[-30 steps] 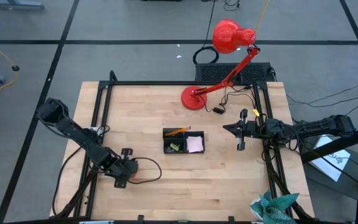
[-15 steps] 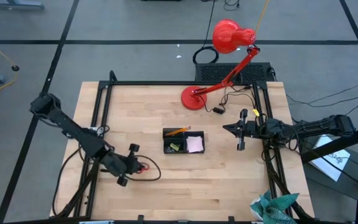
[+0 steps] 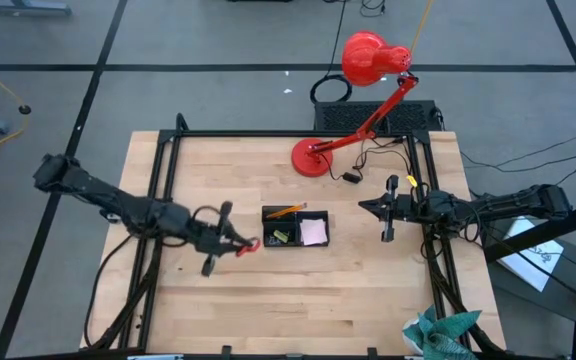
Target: Pick and place office supplies into organizer
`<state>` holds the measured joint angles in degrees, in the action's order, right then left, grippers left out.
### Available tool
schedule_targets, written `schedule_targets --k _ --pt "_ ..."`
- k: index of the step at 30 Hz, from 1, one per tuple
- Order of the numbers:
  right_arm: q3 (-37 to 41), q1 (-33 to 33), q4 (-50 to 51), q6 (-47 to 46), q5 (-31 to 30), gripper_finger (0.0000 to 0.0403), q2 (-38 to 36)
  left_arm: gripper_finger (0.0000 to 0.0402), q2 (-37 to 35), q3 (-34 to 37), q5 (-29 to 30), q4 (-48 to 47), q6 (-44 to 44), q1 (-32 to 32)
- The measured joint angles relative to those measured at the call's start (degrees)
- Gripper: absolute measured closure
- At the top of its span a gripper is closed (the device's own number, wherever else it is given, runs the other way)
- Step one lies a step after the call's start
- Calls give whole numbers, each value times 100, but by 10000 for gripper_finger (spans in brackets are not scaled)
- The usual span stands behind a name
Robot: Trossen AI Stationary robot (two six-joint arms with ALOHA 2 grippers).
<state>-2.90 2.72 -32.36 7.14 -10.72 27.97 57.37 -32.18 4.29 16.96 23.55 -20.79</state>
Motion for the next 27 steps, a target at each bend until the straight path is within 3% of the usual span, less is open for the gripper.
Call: schedule_targets --k 7,12,21,27 --pt "0 -4 -39 49 -2 401 1 363 362 0 -1002 1206 361 1181" --pt "0 -4 -42 136 -16 401 2 368 822 -9 -1959 2177 56 1891" --pt "0 -4 -42 234 -22 401 2 367 2212 -7 -2248 3684 -319 2606" --pt "0 -4 -42 269 -22 401 2 363 2760 -9 -2233 3676 -595 2827"
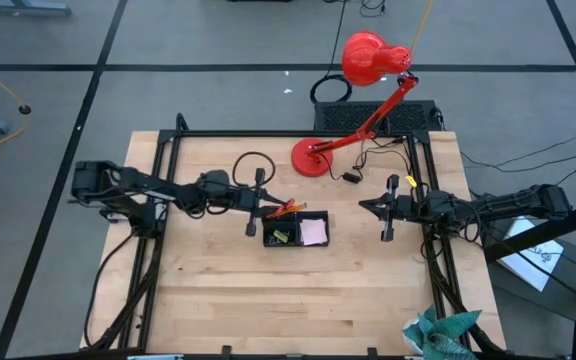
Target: Pick and place office supplies into organizer
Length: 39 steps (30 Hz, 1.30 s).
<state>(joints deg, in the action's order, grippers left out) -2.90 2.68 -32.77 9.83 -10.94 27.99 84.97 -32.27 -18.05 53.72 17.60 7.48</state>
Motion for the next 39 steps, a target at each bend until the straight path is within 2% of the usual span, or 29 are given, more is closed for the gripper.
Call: schedule_targets --k 12,22,25,29,33,39 --pt "0 0 0 -7 0 401 0 363 944 -13 163 52 -107 127" --pt "0 -2 2 -1 0 401 0 362 1034 -22 154 64 -18 123" --pt "0 -1 2 3 -23 401 0 339 1036 -20 111 49 -67 123" --pt "0 -2 4 -9 -295 401 0 289 1058 -5 51 -158 -181 123" --pt "1 -4 3 -12 -284 401 0 248 1062 8 29 -370 -108 123" --pt "0 -2 4 -12 -282 401 0 231 979 7 35 -379 232 118"
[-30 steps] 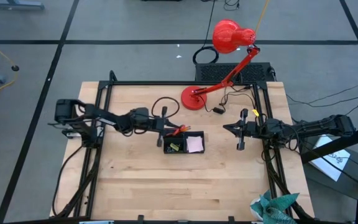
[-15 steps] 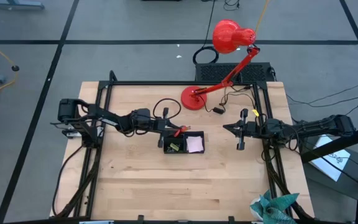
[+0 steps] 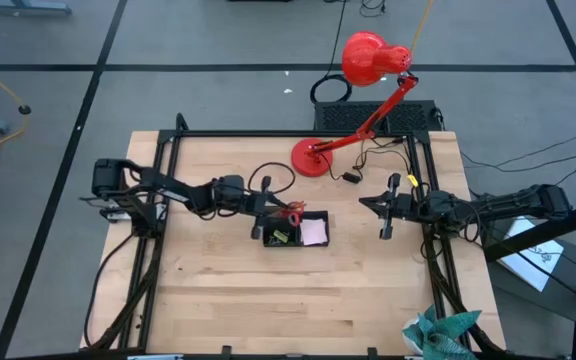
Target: Pick and place office supplies into organizer
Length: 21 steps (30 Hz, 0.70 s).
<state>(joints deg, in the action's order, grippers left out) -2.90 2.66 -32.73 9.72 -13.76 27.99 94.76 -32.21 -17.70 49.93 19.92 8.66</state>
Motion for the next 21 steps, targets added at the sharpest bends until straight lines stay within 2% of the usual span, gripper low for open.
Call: schedule_targets --k 7,10,13,17,21 --pt "0 0 8 0 4 401 2 252 -914 -4 6 -206 125 -21" --pt "0 0 30 -33 7 401 2 262 -1690 -4 185 -859 252 -47" --pt "1 0 54 -145 28 401 7 276 -2670 -4 568 -1615 597 -178" --pt "0 4 51 -193 33 401 4 302 -4103 -4 1454 -2876 1289 -493" --pt "0 4 42 -302 45 401 4 344 -5412 -7 2293 -4031 1270 -615"
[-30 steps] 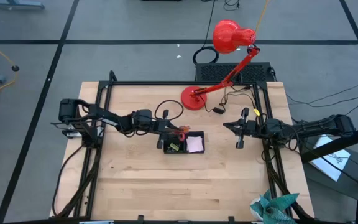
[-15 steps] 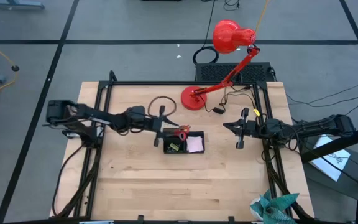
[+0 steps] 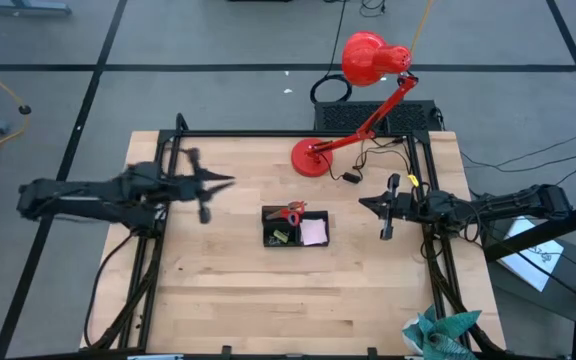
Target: Pick and place office supplies into organizer
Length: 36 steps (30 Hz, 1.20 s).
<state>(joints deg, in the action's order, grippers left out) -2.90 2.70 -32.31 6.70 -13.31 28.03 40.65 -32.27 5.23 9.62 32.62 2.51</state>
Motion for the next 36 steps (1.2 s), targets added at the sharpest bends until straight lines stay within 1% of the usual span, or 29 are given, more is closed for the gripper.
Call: schedule_targets --k 2,3,4,6,10,12,14,16,18,21,24,27,29,31,33,36 --pt "0 -3 -37 3 3 401 0 372 -553 0 221 -591 -157 62" --pt "2 -15 -46 15 6 401 -2 386 -771 16 232 -807 -232 119" --pt "0 -45 -27 53 16 402 -2 393 -990 68 233 -953 -322 192" --pt "2 -151 108 111 111 402 -2 393 -1319 235 231 -1100 -443 324" --pt "0 -477 175 -40 296 402 -2 397 -1926 836 178 -1036 -506 539" --pt "0 -597 160 -71 515 402 -13 398 -2249 1190 20 -709 -606 607" --pt "1 -665 111 -147 732 402 -49 399 -2596 1547 -6 -351 -690 626" --pt "0 -684 92 -215 747 402 -95 399 -2914 1835 1 -11 -729 624" --pt "2 -684 139 -236 734 403 -149 399 -3207 2041 106 77 -729 624" --pt "0 -684 175 -255 731 403 -262 400 -3631 2146 403 -31 -682 624" --pt "-4 -672 267 -334 738 403 -423 400 -4020 2083 445 -208 -783 611" --pt "-34 -660 645 -502 742 403 -577 400 -4027 2086 387 -475 -1126 549" --pt "-37 -658 790 -666 738 403 -624 400 -3820 2091 375 -610 -1350 499" --pt "-37 -651 815 -824 752 403 -645 401 -3602 2171 212 -800 -1515 418" --pt "-39 -590 807 -917 753 403 -645 401 -3445 2250 -72 -828 -1470 300" --pt "-39 -457 775 -915 773 403 -698 401 -3419 2333 -135 -776 -1360 117"
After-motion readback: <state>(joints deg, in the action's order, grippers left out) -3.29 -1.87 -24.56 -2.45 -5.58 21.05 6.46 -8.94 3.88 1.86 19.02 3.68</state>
